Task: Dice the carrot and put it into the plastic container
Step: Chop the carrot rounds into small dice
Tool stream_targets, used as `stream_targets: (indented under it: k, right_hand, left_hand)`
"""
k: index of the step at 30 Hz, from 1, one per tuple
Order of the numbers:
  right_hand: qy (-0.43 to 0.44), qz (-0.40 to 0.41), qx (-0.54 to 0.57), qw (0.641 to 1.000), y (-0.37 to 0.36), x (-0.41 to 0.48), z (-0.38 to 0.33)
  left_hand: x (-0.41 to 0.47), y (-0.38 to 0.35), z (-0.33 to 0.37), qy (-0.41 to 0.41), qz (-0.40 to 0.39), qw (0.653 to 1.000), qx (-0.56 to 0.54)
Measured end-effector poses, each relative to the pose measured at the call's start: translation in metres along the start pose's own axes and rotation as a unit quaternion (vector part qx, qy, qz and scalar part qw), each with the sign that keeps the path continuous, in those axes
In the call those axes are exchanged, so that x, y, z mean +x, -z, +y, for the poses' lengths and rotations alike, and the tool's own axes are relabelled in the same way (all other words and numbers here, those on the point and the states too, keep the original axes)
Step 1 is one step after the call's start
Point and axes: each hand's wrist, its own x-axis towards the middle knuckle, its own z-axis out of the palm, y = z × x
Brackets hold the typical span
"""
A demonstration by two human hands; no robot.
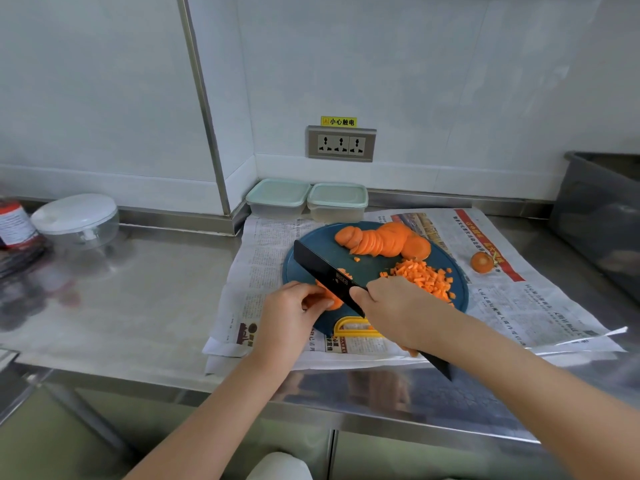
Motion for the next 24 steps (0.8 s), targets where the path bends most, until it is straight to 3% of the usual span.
stream_targets:
  k: [4, 12, 24]
  right_hand:
    - [0.026, 0.009, -0.073, 0.997, -0.009, 0.001, 0.0]
    - [0.034, -0.021, -0.091, 0.995, -0.004, 0.006, -0.005]
    - [-0.007, -0.018, -0.007, 1.0, -0.007, 0.017, -0.01]
  left_hand:
    - [0.0, 0.001, 0.001, -0.002, -0.001, 1.0, 0.005]
    - [0.002, 0.0, -0.002, 0.013, 0.001, 1.0, 0.013]
    - [0.004, -0.001, -0.006, 0.021, 0.003, 1.0, 0.016]
